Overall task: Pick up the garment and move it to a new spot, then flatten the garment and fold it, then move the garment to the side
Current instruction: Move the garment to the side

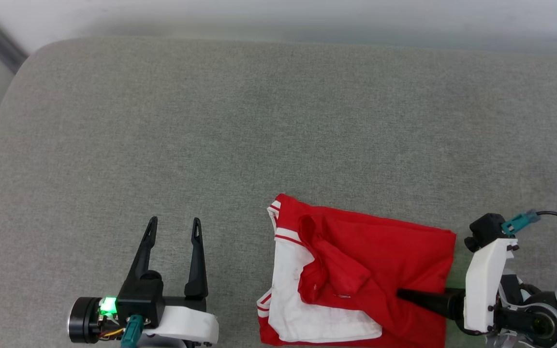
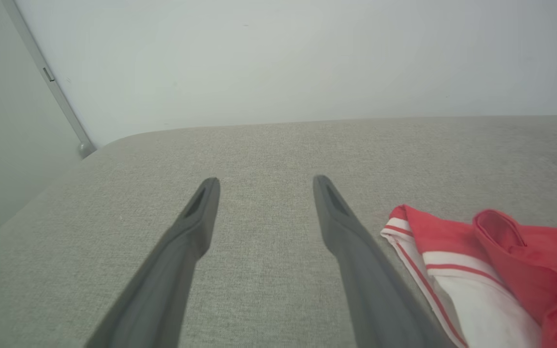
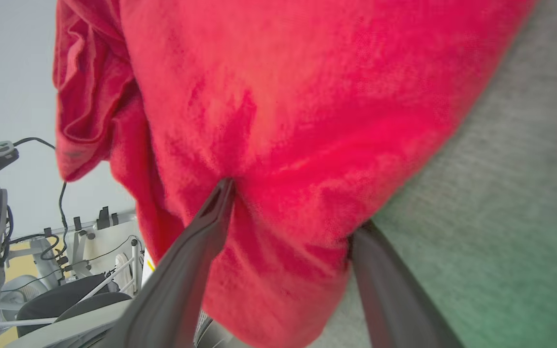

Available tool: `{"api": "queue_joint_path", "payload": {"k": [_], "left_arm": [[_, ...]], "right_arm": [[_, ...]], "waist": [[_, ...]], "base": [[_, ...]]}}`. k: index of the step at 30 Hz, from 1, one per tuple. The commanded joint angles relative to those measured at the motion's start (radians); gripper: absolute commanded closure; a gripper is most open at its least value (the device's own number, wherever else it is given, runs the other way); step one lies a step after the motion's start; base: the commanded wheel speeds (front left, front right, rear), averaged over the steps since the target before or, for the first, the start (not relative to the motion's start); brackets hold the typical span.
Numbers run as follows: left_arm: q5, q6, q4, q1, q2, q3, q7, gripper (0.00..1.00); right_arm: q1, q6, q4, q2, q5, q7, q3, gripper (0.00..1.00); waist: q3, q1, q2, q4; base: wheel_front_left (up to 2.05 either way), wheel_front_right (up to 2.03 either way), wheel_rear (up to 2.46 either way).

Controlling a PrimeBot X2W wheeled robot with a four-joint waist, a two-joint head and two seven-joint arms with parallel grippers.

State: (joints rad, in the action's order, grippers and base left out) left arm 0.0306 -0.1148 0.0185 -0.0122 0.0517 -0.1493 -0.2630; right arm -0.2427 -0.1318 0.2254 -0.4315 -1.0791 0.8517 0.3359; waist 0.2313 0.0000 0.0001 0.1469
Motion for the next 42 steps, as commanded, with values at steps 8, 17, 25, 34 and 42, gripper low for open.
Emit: {"api": "queue_joint_path", "payload": {"k": [8,17,25,34,42], "left_arm": [[0.007,-0.016,-0.002,0.019,-0.002,-0.005,-0.002,0.0],[0.014,-0.025,-0.004,0.001,-0.002,-0.004,-0.002,0.0],[0.019,-0.028,0.006,-0.036,-0.002,0.018,-0.002,0.0],[0.03,-0.04,0.043,-0.028,-0.002,0.052,-0.002,0.0],[0.003,-0.029,0.072,0.011,0.0,0.094,-0.002,0.0]], "right_arm": [[0.022,0.004,0.066,0.007,0.073,-0.074,0.137,1.0],[-0.11,0.002,-0.005,-0.053,0.074,-0.195,0.179,1.0],[-0.258,0.002,-0.155,-0.168,0.137,-0.228,0.288,1.0],[-0.436,0.002,-0.287,-0.343,0.238,-0.223,0.391,1.0],[-0.541,0.002,-0.23,-0.468,0.3,-0.274,0.392,1.0]], "waist": [[0.021,0.0,-0.0001,0.009],[-0.013,0.0,-0.0001,-0.021],[-0.052,0.0,-0.0001,-0.106],[0.005,0.0,-0.0001,-0.27],[0.112,0.0,-0.0001,-0.396]], "base": [[0.0,0.0,0.0],[0.0,0.0,0.0],[0.0,0.0,0.0],[0.0,0.0,0.0],[0.0,0.0,0.0]]}}
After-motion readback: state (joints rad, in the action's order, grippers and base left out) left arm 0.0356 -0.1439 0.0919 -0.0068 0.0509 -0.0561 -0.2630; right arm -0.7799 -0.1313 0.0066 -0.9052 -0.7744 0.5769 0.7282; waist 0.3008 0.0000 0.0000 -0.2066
